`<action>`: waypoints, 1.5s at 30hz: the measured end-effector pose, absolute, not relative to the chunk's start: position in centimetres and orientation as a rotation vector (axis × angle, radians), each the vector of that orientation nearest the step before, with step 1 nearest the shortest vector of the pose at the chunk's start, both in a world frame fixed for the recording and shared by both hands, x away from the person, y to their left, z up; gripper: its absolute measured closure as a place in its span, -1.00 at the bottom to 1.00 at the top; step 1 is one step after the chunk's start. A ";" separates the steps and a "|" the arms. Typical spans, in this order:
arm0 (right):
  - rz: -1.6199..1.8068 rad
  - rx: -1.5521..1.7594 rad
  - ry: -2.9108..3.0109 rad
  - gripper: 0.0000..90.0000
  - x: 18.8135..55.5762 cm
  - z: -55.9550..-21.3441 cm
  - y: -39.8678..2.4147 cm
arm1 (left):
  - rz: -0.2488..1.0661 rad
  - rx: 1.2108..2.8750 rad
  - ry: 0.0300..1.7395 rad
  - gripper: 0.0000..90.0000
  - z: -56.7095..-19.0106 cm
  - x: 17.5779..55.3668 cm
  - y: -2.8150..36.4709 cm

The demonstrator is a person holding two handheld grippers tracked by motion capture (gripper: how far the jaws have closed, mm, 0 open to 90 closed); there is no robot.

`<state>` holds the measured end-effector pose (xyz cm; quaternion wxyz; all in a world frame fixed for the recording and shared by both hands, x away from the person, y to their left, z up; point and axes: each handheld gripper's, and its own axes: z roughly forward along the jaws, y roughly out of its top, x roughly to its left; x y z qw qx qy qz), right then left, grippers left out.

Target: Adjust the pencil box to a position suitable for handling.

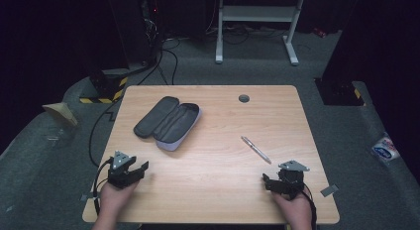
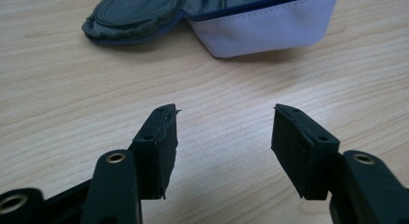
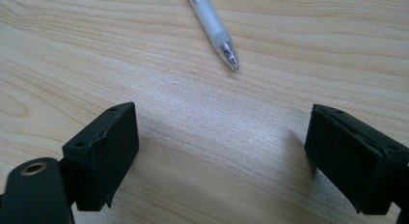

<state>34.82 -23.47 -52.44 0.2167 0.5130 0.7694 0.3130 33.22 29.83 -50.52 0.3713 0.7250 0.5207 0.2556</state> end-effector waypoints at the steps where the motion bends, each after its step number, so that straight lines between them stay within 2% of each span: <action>1: 0.865 1.420 2.133 -0.74 34.8 -52.4 -23.5 | 0.655 1.848 1.337 -0.06 -50.5 33.2 29.8; 16: 0.864 1.431 2.129 -0.74 34.7 -52.4 -23.4 | 0.655 1.810 1.274 -0.07 -49.1 33.7 28.7; 45: 0.864 1.436 2.115 -0.74 34.8 -52.5 -23.3 | 0.679 1.849 1.088 -0.12 -47.1 38.6 22.2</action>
